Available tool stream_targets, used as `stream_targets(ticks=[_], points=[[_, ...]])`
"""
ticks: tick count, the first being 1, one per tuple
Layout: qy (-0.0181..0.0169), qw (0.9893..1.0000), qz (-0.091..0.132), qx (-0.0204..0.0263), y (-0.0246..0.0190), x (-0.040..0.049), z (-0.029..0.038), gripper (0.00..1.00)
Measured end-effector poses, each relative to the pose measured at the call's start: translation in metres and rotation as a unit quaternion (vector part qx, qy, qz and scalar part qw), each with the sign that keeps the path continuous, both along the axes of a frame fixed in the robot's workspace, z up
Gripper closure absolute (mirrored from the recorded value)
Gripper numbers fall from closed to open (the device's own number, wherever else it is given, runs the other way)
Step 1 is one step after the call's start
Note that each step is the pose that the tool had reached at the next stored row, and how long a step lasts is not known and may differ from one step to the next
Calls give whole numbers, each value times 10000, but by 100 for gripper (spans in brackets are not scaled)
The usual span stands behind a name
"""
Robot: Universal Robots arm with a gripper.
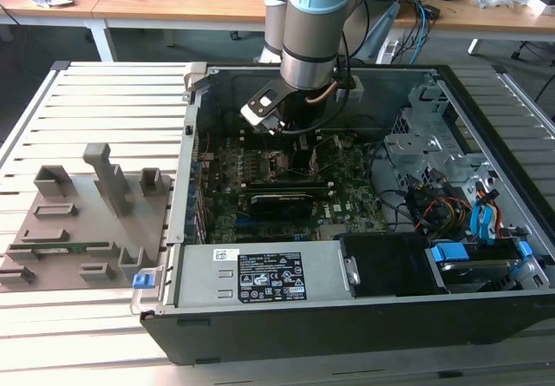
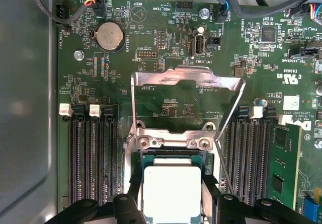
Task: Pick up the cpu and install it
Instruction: 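Place the cpu into insertion slot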
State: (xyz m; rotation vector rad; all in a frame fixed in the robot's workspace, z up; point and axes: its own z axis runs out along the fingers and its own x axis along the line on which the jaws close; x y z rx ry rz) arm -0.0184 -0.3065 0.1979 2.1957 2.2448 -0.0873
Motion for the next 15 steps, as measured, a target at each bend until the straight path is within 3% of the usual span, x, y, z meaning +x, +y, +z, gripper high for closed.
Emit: stream_targets(ticks=[12,14,15], points=[[-1,10000,-12,-1,0,5,-24,45],[-2,10000,-12,4,2,6,-26,44],[-1,10000,-12,2,1,6,-25,38]])
